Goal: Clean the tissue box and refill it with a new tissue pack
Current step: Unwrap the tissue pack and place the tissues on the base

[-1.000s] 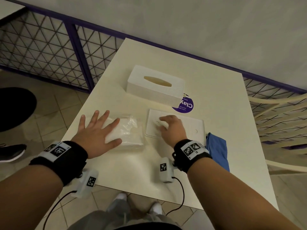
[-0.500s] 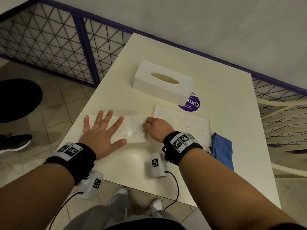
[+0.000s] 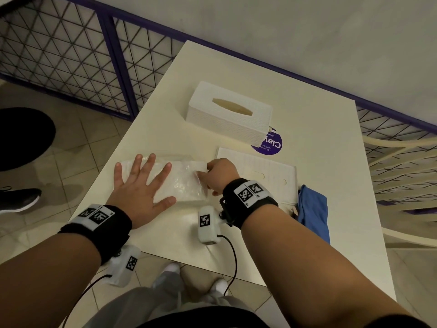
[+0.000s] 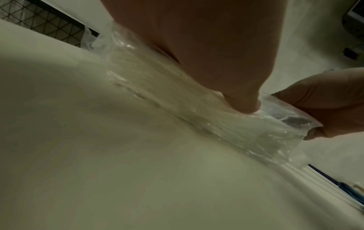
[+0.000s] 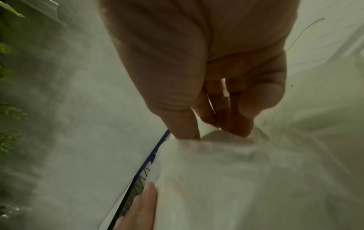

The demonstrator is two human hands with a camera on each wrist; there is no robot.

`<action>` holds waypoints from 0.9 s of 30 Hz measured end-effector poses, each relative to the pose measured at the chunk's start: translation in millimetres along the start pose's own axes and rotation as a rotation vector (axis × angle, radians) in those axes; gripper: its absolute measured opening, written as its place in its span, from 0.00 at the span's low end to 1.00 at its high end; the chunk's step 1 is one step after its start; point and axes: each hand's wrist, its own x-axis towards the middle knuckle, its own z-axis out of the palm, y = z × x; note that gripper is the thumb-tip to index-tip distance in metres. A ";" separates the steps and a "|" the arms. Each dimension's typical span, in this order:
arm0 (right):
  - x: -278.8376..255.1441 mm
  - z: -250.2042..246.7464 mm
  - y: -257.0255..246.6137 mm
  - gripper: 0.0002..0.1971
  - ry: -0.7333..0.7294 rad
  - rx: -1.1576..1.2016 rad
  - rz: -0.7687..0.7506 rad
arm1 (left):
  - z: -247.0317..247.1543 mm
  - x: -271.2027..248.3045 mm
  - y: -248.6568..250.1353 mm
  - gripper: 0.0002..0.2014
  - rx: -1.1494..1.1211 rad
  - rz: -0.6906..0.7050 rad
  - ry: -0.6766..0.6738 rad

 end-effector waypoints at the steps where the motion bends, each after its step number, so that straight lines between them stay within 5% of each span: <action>1: 0.5 1.8 -0.5 0.18 0.014 -0.049 -0.019 | 0.5 -0.1 0.2 0.40 0.002 -0.001 0.001; 9: -1.4 6.7 -6.8 0.06 0.167 0.056 -0.066 | 3.0 -0.9 1.0 0.41 -0.033 -0.018 0.004; 15: -3.5 0.0 -17.5 0.14 -0.053 0.010 0.066 | -15.7 -3.7 3.4 0.53 -0.108 -0.084 -0.086; 19: -5.0 -12.2 -33.9 0.11 -0.002 -0.018 -0.115 | -33.0 -9.9 0.4 0.65 -0.039 -0.131 -0.055; 27: -17.3 -39.5 -61.8 0.18 0.265 -0.086 -0.343 | -39.3 -17.8 0.3 0.60 -0.022 -0.286 0.094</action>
